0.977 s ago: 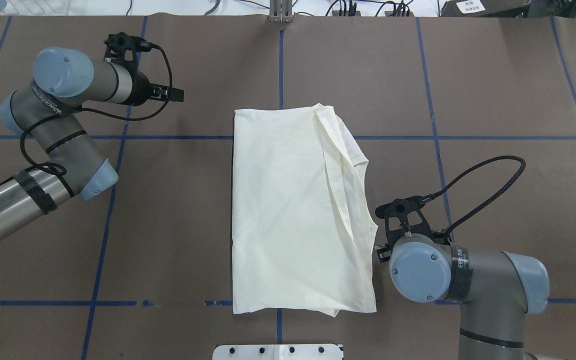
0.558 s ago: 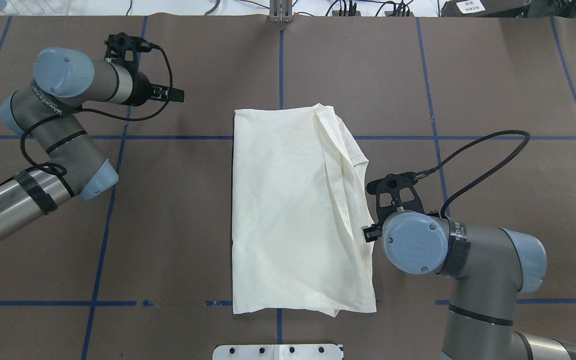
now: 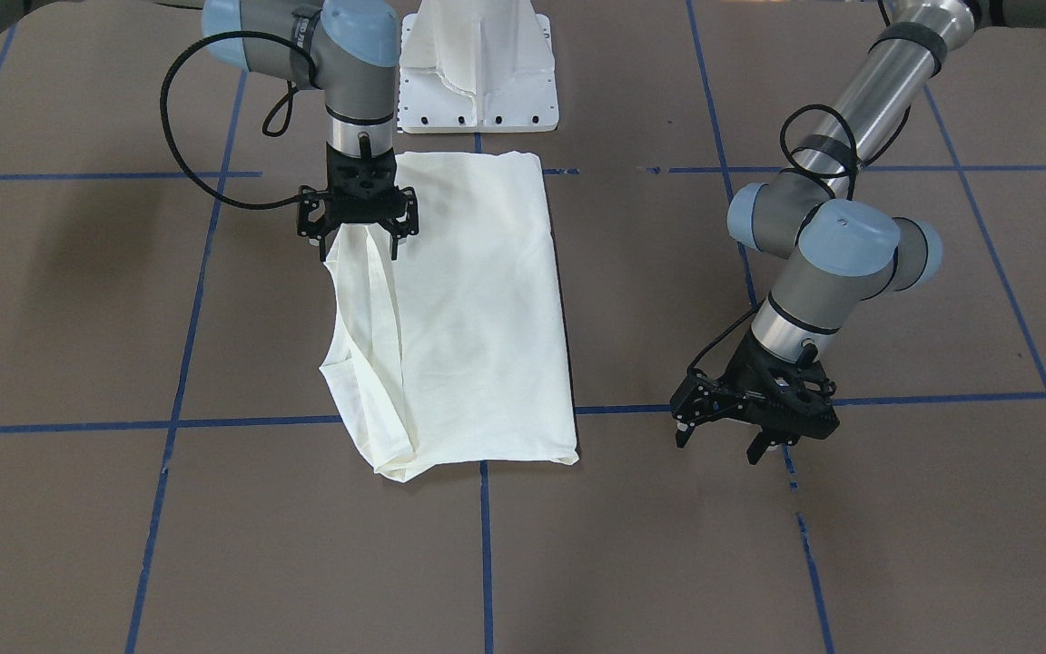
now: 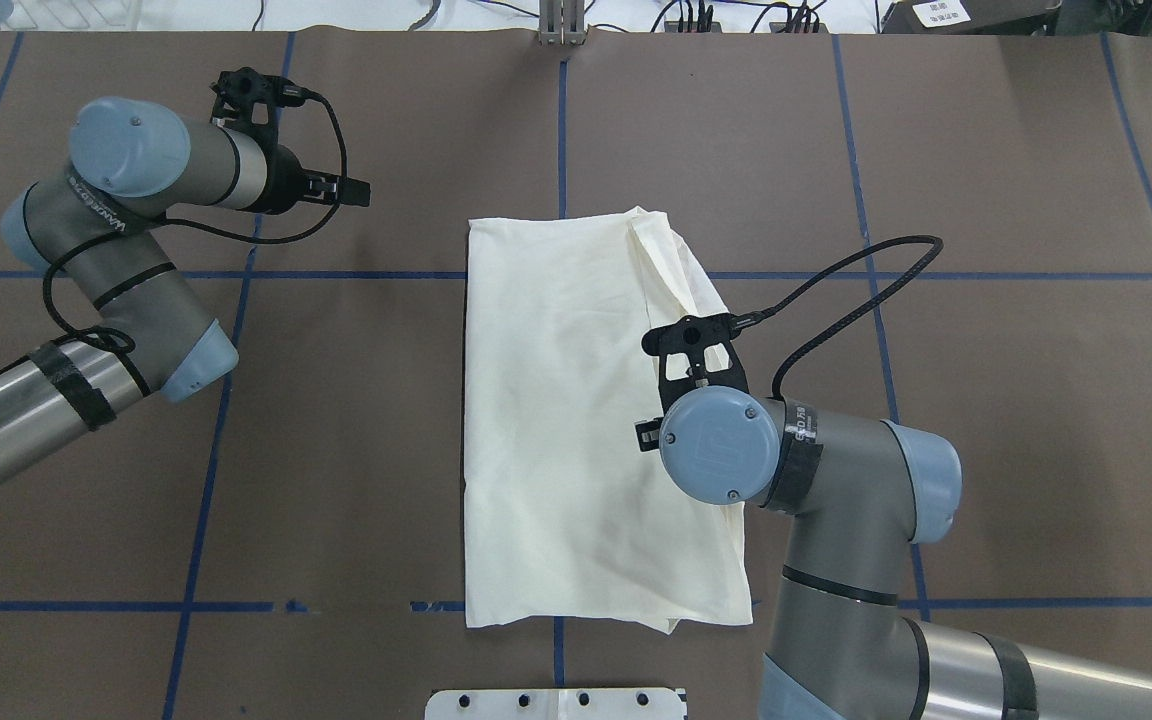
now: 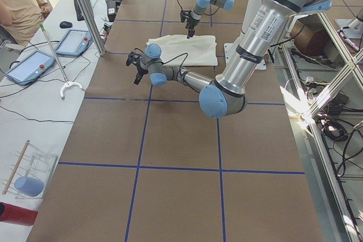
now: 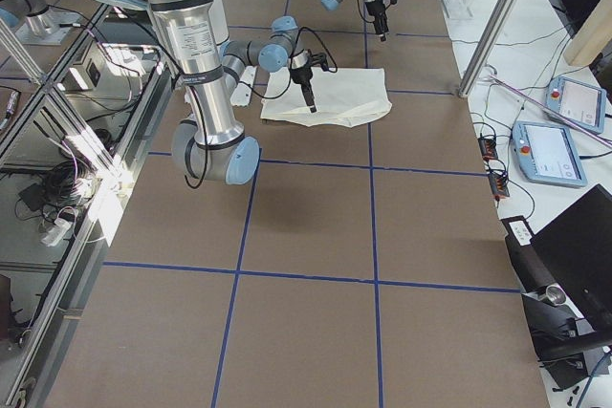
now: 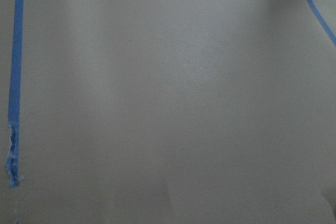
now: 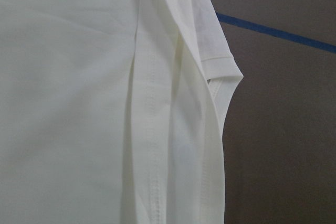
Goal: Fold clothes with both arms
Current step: 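Smooth the shirt's side edge with the right gripper toward the collar, then move both grippers to the shirt's near corners, then lower both grippers onto the near corners of the shirt to grasp them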
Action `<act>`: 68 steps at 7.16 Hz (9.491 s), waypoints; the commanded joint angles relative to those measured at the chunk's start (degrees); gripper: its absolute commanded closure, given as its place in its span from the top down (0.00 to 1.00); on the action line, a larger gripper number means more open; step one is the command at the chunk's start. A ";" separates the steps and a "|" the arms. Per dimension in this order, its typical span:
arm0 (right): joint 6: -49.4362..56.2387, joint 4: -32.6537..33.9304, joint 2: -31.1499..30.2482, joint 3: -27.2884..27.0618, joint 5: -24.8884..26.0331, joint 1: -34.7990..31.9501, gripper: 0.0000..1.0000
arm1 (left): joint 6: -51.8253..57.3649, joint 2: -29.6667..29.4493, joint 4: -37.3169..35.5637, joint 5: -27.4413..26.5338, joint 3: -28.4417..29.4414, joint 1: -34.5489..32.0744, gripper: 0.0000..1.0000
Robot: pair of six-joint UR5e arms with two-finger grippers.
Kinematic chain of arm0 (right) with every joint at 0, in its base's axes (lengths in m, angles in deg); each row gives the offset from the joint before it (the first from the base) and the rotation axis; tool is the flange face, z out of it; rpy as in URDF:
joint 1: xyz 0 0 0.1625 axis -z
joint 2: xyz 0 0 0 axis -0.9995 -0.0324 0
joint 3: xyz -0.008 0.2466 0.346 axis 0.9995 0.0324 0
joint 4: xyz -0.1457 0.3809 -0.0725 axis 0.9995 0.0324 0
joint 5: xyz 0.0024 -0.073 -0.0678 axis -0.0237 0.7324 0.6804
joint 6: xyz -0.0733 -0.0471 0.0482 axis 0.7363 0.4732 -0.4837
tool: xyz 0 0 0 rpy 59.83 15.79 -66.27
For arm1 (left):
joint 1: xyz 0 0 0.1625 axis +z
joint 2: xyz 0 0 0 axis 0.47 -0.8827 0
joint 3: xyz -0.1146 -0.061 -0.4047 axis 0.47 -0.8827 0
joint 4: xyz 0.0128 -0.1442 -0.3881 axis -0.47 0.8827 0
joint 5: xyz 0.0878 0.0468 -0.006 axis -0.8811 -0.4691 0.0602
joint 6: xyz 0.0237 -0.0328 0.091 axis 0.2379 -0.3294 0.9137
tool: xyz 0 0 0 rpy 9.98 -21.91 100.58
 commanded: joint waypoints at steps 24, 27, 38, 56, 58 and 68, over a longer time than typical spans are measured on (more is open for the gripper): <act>16.60 -3.06 6.76 16.80 -2.78 -11.63 1.00 | -0.07 0.09 1.51 0.18 0.53 0.40 1.00; 21.16 -3.15 2.90 15.92 -3.22 -15.84 1.00 | -0.15 0.09 1.59 0.18 0.35 0.49 1.00; -37.22 -40.15 -23.91 -11.85 4.76 4.96 1.00 | -45.27 25.04 0.54 -20.07 -39.98 32.43 1.00; -38.76 -40.15 -25.41 -11.59 6.80 5.06 1.00 | -63.17 14.15 -15.90 -29.36 -34.72 45.58 0.54; -38.76 -40.15 -25.50 -11.59 6.89 5.06 1.00 | -63.26 13.97 -15.90 -29.36 -34.72 45.66 0.34; -51.60 -18.27 -17.94 -11.59 11.28 12.17 0.87 | -62.73 13.27 -15.81 -29.44 -35.68 45.22 0.00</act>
